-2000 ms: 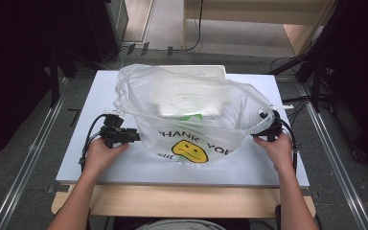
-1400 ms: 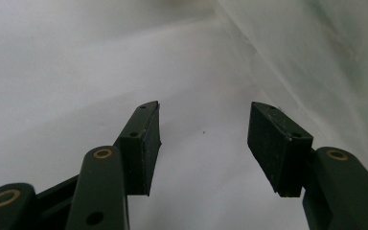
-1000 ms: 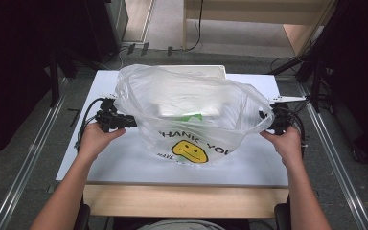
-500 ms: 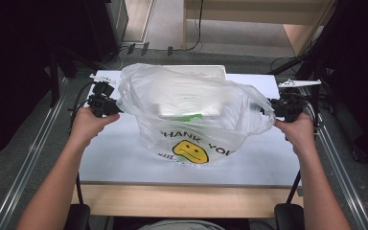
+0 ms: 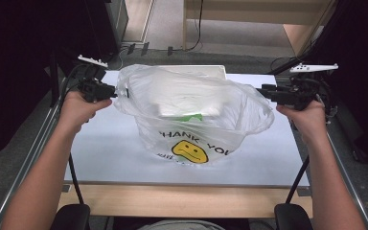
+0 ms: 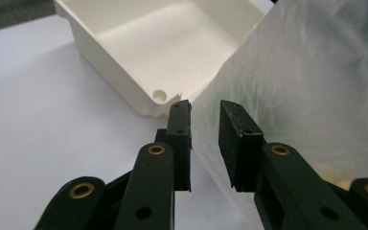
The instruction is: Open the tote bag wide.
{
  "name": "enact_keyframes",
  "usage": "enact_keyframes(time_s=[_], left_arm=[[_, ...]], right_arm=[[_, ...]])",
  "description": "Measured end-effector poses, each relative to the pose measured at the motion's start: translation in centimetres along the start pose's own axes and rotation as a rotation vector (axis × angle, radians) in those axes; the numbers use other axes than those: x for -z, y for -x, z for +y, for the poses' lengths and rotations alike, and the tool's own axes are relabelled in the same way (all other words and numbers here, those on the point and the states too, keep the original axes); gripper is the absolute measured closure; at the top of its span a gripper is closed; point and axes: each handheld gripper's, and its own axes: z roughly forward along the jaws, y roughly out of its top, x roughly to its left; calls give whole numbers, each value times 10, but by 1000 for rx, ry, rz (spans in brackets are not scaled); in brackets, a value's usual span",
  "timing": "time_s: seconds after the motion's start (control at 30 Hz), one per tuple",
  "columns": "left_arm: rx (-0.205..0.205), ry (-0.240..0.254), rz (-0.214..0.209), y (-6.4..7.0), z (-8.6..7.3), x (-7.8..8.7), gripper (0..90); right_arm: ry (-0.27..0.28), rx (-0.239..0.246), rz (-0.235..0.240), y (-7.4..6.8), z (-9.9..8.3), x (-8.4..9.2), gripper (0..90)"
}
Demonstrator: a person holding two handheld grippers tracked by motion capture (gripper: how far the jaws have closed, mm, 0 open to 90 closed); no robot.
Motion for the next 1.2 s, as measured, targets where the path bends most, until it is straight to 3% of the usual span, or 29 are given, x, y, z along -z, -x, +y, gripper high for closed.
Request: enact_keyframes(time_s=[0.07, 0.13, 0.2, 0.27, 0.43, 0.73, 0.77, 0.8, 0.87, 0.93, 1.03, 1.1, 1.2], left_arm=[[-8, 1, 17, 1, 7, 6, 773], [-12, 12, 14, 1, 14, 12, 798], [-15, 24, 17, 2, 19, 18, 827], [-29, 35, 22, 4, 24, 25, 859], [-58, 41, 25, 11, 41, 40, 889], [-133, 79, 9, 46, 79, 68, 897], [-140, 86, 1, 50, 82, 70, 898], [-144, 89, -11, 54, 85, 71, 898], [-151, 91, -40, 63, 89, 69, 896], [-178, 79, -50, 75, 92, 64, 893], [-184, 72, -79, 85, 96, 57, 893], [-187, 64, -90, 89, 99, 50, 893], [-188, 54, -108, 93, 105, 40, 893]], right_arm=[[12, 9, 1, -3, 6, 3, 575], [23, -1, 32, -4, 10, 4, 577], [12, 35, 11, -9, 15, 5, 589], [34, 22, 42, -12, 22, 8, 627], [1, 84, 32, -28, 43, 13, 705], [-18, 151, 131, -65, 78, 13, 856], [-7, 142, 158, -69, 80, 12, 859], [-8, 130, 178, -72, 83, 12, 860], [-13, 160, 152, -80, 86, 9, 859], [-8, 171, 156, -86, 89, 7, 859], [-10, 189, 146, -92, 93, 3, 859], [-6, 187, 156, -96, 95, -1, 859], [-33, 206, 127, -102, 99, -7, 859]])
